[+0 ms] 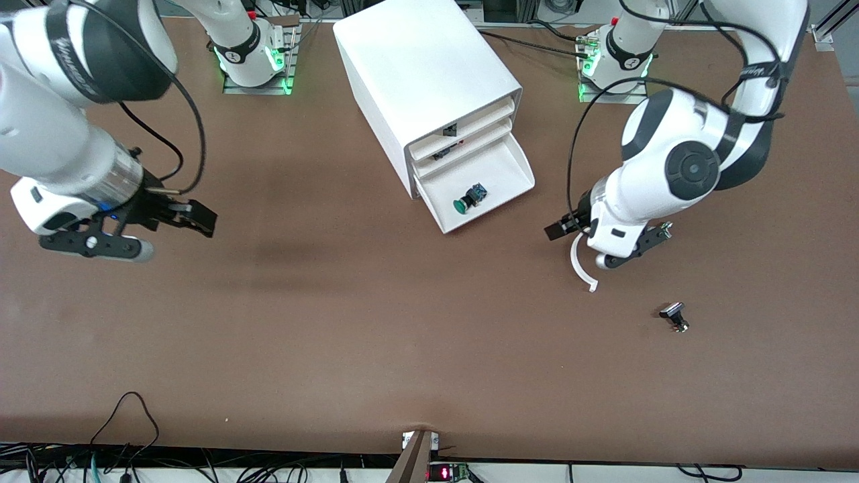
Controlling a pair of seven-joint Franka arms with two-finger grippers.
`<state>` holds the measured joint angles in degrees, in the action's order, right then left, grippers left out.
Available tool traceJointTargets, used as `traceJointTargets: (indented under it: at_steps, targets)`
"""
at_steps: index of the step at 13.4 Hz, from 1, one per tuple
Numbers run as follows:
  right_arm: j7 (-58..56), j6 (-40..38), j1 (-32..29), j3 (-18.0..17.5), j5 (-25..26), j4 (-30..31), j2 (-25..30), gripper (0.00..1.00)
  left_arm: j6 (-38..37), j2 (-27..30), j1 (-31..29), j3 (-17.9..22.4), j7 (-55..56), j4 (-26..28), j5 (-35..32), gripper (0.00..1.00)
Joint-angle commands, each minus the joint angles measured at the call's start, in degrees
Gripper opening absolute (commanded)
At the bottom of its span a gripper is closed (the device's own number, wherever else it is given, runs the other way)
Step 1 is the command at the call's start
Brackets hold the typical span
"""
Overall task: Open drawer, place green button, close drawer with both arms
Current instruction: 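Open the right gripper to release the button and raise it, then return the right arm to rest while the left gripper reaches the drawer front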
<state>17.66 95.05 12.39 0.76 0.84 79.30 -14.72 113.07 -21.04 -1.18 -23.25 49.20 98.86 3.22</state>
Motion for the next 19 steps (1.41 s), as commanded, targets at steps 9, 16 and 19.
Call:
traceJointTargets:
  at_steps: [9,16,19]
  targets:
    - [-6.41,-1.19,-11.25,-7.44,-0.75,19.12,20.94,1.00,15.43,-8.49,9.88,-0.40,16.10,7.31,-6.56,0.99]
    - [-6.50,-0.04,-7.99,-3.31,-0.84,21.51,21.84,1.00,20.00,-9.45,16.72,-0.48,25.42,11.44,-17.02,0.99]
    - [-6.06,-0.31,-7.99,-3.66,-0.93,20.45,20.96,1.00,19.39,-8.93,16.82,-1.10,24.98,11.97,-16.76,0.99]
